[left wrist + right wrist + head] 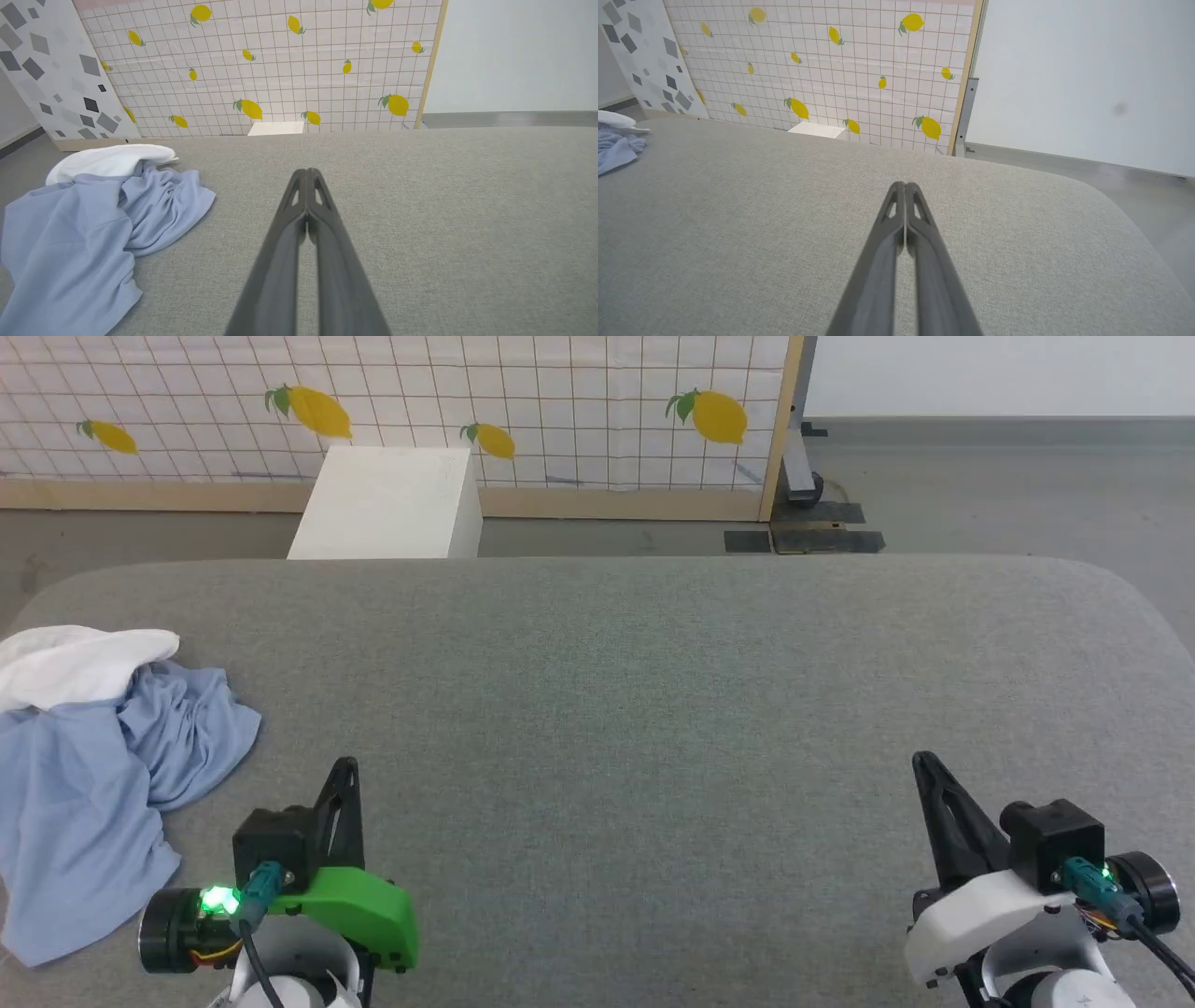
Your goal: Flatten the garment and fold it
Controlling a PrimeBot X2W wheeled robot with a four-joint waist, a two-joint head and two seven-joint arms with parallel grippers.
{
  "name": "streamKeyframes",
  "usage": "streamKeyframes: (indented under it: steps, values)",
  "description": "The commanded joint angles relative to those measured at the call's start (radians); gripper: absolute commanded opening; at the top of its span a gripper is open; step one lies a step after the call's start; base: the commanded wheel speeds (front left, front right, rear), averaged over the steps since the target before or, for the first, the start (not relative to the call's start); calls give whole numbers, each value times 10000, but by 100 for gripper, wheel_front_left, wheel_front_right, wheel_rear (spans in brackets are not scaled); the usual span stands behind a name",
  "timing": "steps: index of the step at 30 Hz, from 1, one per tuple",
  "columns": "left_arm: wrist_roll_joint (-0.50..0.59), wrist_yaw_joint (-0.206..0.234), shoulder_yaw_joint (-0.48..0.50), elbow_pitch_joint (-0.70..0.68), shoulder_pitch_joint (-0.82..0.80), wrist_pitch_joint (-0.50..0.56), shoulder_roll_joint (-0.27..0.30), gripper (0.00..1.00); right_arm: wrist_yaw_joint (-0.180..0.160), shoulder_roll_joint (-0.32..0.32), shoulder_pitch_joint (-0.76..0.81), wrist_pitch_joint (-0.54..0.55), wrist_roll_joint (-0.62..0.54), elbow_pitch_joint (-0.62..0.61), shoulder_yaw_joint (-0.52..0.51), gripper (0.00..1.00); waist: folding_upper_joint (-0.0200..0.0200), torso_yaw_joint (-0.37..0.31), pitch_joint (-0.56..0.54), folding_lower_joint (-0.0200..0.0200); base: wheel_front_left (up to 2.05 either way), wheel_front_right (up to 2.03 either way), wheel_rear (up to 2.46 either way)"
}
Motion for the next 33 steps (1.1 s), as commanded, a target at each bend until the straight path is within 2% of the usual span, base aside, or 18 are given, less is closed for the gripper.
streamKeyframes:
  steps: [1,15,16,19,20,21,33]
  values:
    - [128,66,22,-32,116,12,-47,0,-15,19,-151,1,-64,-49,12,0,0,0,0,0,0,0,0]
    - [128,66,22,-32,116,12,-47,0,-15,19,-151,1,-64,-49,12,0,0,0,0,0,0,0,0]
    - [0,0,0,0,0,0,0,100,0,0,0,0,0,0,0,100,0,0,0,0,0,0,0]
    - [-22,-1,-17,3,-1,-3,2,100,0,-2,7,-2,4,8,-8,100,0,0,0,0,0,0,0]
    - [-27,0,-23,6,-2,-7,2,0,0,-2,7,-6,9,9,-10,0,0,0,0,0,0,0,0]
    - [-39,3,-35,18,-6,-18,2,100,0,-4,7,-19,22,14,-13,100,0,0,1,0,0,0,0]
    - [-196,136,-200,363,-160,-308,13,100,-2,-1,-9,-304,172,170,-91,100,0,358,9,0,0,0,0]
